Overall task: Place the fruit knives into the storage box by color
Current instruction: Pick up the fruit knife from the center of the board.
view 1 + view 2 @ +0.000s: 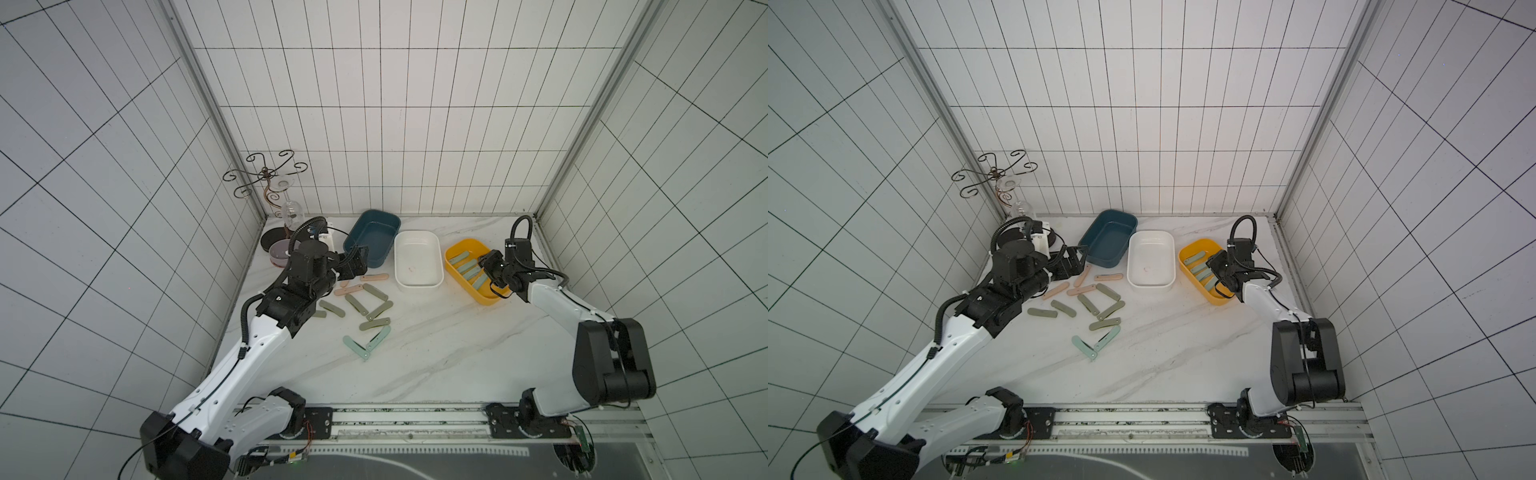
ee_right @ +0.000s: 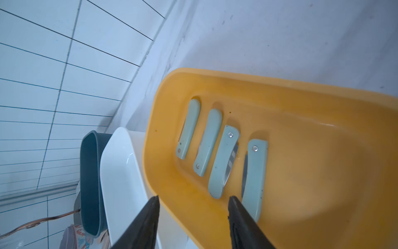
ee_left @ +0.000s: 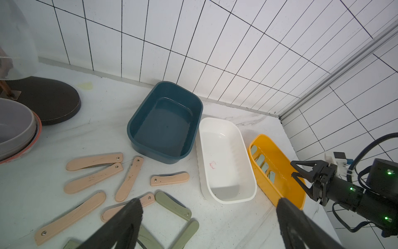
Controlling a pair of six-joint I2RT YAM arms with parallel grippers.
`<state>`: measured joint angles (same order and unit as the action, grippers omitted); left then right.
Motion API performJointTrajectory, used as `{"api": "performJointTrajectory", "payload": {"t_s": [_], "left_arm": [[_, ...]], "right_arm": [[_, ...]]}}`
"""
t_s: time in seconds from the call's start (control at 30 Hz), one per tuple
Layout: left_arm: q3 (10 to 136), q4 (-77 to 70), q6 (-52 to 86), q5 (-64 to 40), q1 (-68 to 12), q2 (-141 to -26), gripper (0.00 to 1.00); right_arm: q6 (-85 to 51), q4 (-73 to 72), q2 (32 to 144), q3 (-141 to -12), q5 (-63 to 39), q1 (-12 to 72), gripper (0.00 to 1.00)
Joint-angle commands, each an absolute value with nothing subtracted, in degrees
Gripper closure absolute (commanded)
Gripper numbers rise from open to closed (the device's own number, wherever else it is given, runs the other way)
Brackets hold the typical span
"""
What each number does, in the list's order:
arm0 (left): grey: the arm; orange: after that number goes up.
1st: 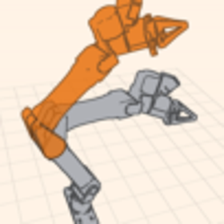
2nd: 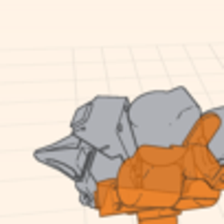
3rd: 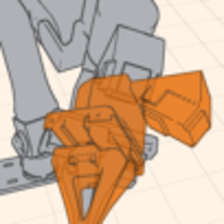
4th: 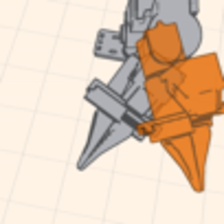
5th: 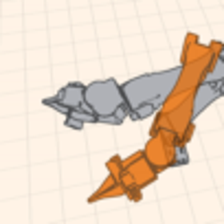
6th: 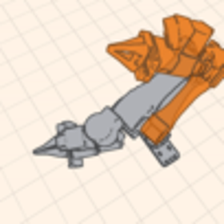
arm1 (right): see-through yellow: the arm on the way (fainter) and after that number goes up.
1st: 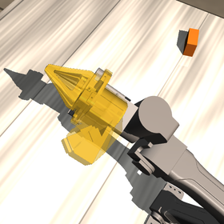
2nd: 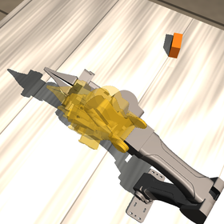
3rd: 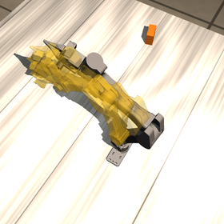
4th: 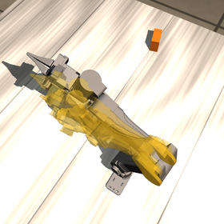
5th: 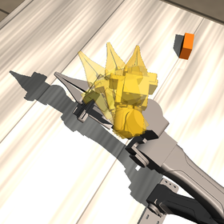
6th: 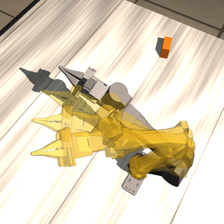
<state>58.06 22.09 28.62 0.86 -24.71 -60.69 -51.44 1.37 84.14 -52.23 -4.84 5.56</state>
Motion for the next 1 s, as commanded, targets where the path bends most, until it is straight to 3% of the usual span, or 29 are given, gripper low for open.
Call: {"api": "performJointTrajectory", "payload": {"t_s": [0.0, 0.2, 0.43, 0.73, 0.97], "left_arm": [[59.7, 23.2, 28.1, 2.0, -24.8, -60.6, 0.03], [57.2, 24.1, 28.3, 1.7, -23.1, -59.2, 0.03], [54.7, 25.0, 29.1, -1.4, -16.8, -56.9, 0.03], [53.3, 25.1, 29.2, -4.1, -8.9, -55.4, 0.03], [53.5, 25.2, 28.8, -6.2, -1.4, -55.8, 0.03]], "right_arm": [[-47.4, 0.4, 79.9, -57.1, -6.7, 6.7, 0.47], [-39.7, 2.8, 76.4, -56.8, -7.9, 14.7, 0.47], [-35.4, 4.4, 76.9, -55.7, -5.6, 29.9, 0.47], [-27.4, 8.0, 86.9, -63.2, -2.6, 47.5, 0.47], [-18.7, 15.3, 99.2, -75.4, -1.2, 56.4, 0.48]]}}
